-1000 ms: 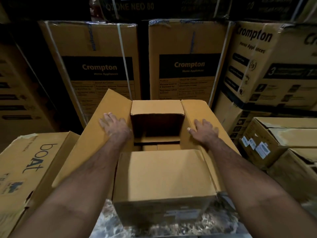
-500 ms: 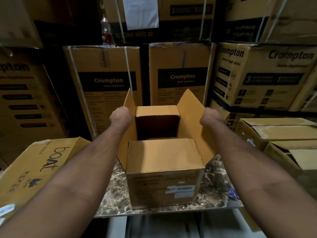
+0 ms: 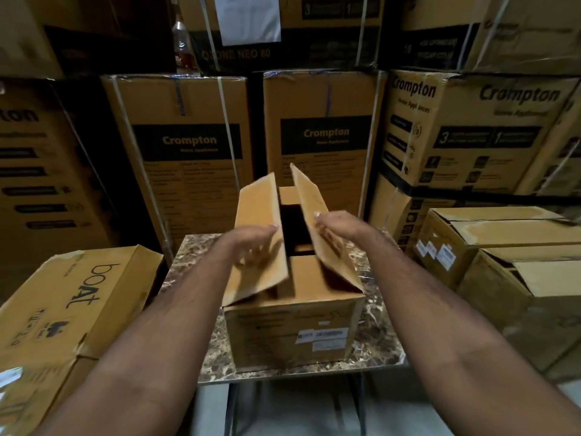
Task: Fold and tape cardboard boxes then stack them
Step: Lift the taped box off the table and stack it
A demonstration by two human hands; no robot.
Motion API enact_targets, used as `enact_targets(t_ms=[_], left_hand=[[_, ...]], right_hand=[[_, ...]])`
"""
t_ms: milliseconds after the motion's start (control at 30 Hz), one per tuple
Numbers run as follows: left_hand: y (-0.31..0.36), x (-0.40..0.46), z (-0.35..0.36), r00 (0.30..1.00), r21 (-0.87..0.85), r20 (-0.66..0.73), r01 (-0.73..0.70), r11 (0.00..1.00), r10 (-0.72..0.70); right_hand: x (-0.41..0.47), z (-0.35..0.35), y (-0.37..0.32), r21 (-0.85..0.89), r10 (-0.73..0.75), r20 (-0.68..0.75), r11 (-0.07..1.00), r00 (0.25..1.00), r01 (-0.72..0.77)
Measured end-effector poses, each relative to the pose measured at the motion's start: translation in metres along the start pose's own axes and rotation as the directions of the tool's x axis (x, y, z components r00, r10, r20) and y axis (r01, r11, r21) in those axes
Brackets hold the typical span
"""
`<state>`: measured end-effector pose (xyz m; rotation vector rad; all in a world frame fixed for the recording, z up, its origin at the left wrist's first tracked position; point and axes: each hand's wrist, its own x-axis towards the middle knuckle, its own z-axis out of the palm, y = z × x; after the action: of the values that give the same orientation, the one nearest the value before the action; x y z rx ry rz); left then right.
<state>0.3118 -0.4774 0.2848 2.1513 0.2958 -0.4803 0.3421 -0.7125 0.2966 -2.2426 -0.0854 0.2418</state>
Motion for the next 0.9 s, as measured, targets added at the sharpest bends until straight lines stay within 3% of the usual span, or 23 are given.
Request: enact_targets(t_ms=[67, 133, 200, 267, 400, 567, 800, 900], left_hand=[[-0.026, 0.005, 0.013, 0.992, 0.204, -0.036, 0.130, 0.970, -0.125], [-0.053, 0.008, 0.025, 0.964, 0.223, -0.199, 0.218, 0.950, -0.175], [-0.065, 0.015, 0.033, 0.919, 0.082, -0.344, 0.231, 0.969, -0.190], [-0.065, 0.022, 0.036, 0.887, -0.006, -0.403, 0.246, 0.969, -0.228], [-0.076, 0.031, 0.033, 0.869, -0.093, -0.424, 0.240, 0.966, -0.256], [-0.099, 0.032, 0.025, 0.905, -0.393, -0.329, 0.129, 0.911, -0.270], [-0.075, 0.029, 0.029, 0.907, -0.437, -0.353, 0.057, 0.898, -0.229], [-0.043, 0.029, 0.041, 0.918, -0.367, -0.356, 0.037, 0.929, -0.178]], right_hand=[[0.001, 0.020, 0.019, -0.189, 0.103, 0.129, 0.979, 0.986, -0.078], [0.004, 0.040, 0.050, -0.347, 0.200, 0.116, 0.926, 0.973, -0.148], [0.006, 0.055, 0.071, -0.224, 0.212, -0.008, 0.952, 0.977, -0.208], [0.012, 0.057, 0.080, -0.028, 0.189, -0.110, 0.981, 0.976, -0.193], [0.018, 0.059, 0.090, 0.217, 0.348, 0.005, 0.915, 0.937, -0.341], [0.042, 0.063, 0.115, 0.236, 0.360, 0.052, 0.902, 0.932, -0.362], [-0.004, 0.015, 0.049, 0.153, 0.239, -0.124, 0.964, 0.963, -0.219], [-0.020, -0.021, 0.048, 0.104, 0.251, -0.217, 0.967, 0.943, -0.233]])
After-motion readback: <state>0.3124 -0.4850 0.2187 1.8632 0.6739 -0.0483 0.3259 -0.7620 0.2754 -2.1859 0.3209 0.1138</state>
